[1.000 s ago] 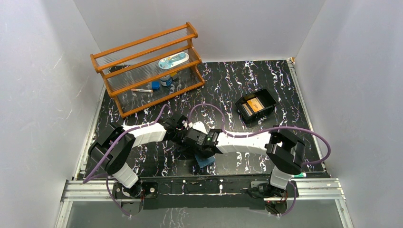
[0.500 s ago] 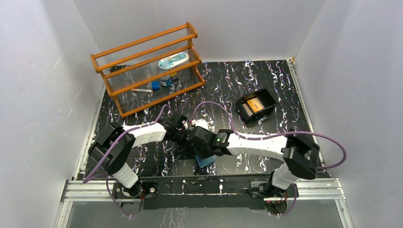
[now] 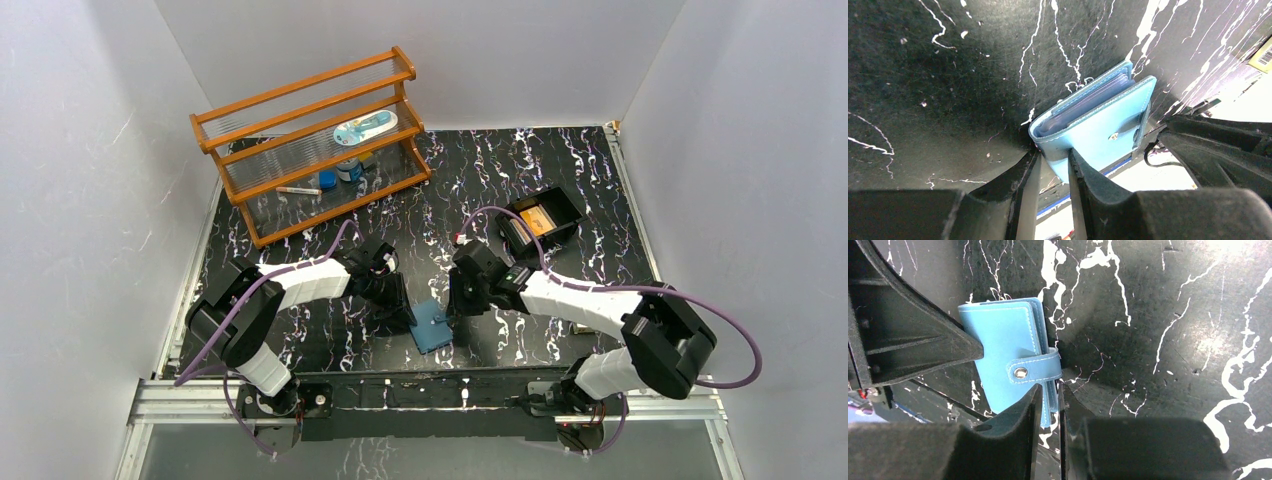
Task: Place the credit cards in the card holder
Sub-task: Close the card holder at the center of the board.
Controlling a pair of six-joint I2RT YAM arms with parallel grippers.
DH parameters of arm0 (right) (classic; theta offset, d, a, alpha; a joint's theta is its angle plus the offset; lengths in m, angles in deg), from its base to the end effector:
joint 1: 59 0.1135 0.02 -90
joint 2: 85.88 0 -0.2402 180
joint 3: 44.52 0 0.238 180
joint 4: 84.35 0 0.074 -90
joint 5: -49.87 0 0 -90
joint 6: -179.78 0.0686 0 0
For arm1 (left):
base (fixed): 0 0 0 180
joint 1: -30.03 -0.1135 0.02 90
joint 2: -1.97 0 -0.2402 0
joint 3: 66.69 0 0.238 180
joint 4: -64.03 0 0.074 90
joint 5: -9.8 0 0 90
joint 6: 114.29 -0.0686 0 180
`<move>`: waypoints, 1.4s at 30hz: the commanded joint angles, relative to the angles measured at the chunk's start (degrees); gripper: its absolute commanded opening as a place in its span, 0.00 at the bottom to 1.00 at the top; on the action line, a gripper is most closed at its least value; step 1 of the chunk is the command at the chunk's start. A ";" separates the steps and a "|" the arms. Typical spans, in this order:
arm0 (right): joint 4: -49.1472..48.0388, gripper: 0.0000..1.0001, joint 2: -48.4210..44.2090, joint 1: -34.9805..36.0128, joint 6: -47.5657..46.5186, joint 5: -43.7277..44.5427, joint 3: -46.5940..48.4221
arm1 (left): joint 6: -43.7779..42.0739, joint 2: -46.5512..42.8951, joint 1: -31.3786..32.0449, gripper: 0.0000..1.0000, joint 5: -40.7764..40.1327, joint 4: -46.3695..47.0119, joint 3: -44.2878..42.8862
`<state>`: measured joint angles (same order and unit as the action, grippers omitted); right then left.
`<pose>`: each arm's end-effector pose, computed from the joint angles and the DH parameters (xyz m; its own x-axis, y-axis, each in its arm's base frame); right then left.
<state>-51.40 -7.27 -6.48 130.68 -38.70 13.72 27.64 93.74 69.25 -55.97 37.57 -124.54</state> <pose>0.1723 0.2218 0.1518 -0.8823 -0.0750 -0.4646 -0.2733 0.8854 0.3760 0.2087 -0.2067 0.1021 -0.9929 -0.1163 -0.0239 -0.0778 0.7893 -0.6091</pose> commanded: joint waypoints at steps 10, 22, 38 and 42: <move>-10.53 0.26 2.23 -3.87 -0.74 -11.55 -1.10 | -0.07 -2.14 0.62 0.29 -2.95 -4.63 -3.36; -11.58 0.27 4.37 -4.15 -0.30 -13.00 -2.36 | 0.29 -0.44 0.67 0.29 -2.90 -4.23 -4.30; -14.43 0.27 5.38 -4.03 2.54 -15.72 -3.90 | 0.52 -0.49 0.68 0.26 -3.15 -4.30 -4.03; -13.10 0.27 3.72 -4.08 2.79 -14.56 -3.65 | 1.12 -3.60 0.68 0.27 -2.93 -6.75 -6.84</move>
<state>-63.57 -2.03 -10.51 132.91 -52.75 10.42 27.88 93.63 69.78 -59.71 33.97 -128.19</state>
